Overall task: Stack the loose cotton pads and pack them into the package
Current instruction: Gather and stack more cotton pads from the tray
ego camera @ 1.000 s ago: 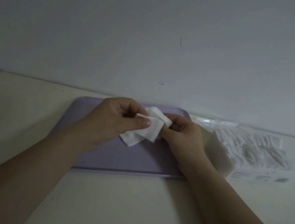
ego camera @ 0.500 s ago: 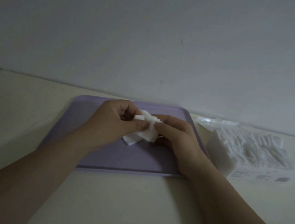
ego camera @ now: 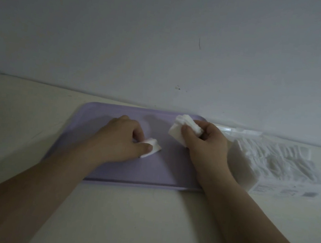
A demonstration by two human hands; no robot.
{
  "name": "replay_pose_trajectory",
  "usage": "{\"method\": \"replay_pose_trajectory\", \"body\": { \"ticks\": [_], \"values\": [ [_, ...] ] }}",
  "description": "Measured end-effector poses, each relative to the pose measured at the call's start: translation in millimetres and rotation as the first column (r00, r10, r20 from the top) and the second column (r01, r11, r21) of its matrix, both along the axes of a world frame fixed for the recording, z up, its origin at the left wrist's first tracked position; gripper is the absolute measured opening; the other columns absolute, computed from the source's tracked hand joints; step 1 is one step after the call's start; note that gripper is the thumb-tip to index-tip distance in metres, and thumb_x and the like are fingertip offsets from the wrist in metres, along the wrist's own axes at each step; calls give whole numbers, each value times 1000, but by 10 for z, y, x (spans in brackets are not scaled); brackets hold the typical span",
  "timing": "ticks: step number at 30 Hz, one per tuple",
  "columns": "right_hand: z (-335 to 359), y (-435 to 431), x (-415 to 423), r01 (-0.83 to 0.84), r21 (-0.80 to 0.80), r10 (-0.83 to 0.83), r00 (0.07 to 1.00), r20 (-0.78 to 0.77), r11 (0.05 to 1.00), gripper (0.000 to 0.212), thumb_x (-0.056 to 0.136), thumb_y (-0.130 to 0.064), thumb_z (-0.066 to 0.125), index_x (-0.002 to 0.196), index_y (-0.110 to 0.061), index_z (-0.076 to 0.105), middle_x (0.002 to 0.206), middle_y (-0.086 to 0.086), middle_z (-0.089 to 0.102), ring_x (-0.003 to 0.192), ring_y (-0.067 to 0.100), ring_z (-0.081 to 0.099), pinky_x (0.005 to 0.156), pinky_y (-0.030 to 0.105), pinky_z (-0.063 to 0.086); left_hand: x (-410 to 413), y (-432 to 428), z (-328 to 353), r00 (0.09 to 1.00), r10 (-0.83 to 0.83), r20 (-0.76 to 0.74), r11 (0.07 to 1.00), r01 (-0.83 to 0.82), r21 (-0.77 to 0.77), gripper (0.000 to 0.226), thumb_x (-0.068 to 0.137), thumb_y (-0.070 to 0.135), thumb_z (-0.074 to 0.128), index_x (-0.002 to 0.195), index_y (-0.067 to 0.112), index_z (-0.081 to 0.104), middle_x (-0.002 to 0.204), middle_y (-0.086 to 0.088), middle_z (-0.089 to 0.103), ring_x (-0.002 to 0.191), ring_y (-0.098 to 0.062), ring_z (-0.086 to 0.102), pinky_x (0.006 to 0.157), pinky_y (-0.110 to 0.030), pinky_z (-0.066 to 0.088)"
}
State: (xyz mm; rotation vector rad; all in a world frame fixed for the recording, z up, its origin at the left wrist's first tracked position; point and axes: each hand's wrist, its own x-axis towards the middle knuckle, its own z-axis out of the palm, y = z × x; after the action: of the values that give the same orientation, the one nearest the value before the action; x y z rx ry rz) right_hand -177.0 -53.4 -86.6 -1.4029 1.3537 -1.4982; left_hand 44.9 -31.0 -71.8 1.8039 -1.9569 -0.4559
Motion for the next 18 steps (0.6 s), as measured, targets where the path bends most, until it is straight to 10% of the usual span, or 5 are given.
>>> {"method": "replay_pose_trajectory", "body": {
  "ticks": [6, 12, 18],
  "values": [
    [-14, -1, -13, -37, 20, 38, 999, -12, 999, 8, 85, -25, 78, 91, -22, 74, 79, -7, 75, 71, 7, 65, 70, 31, 54, -111, 43, 72, 965, -93, -245, 995, 83, -50, 17, 85, 27, 79, 83, 22, 62, 76, 0, 68, 67, -16, 61, 61, -30, 45],
    [26, 45, 6, -168, 59, 166, 986, 30, 984, 12, 84, -18, 82, 94, -21, 77, 88, 2, 81, 86, 22, 76, 83, 43, 62, -181, 118, 217, 719, -211, -662, 966, 258, -28, 41, 80, 1, 83, 111, 18, 62, 100, -18, 74, 80, -17, 68, 72, -30, 54],
    [22, 85, 76, -478, 52, 470, 875, 118, 877, 23, 92, 1, 72, 115, 0, 73, 100, 14, 78, 87, 18, 69, 77, 30, 59, -135, 83, 155, 723, -166, -671, 984, 161, -71, 24, 72, 0, 89, 85, 12, 72, 90, -16, 78, 80, -20, 70, 82, -43, 57]
  ]
}}
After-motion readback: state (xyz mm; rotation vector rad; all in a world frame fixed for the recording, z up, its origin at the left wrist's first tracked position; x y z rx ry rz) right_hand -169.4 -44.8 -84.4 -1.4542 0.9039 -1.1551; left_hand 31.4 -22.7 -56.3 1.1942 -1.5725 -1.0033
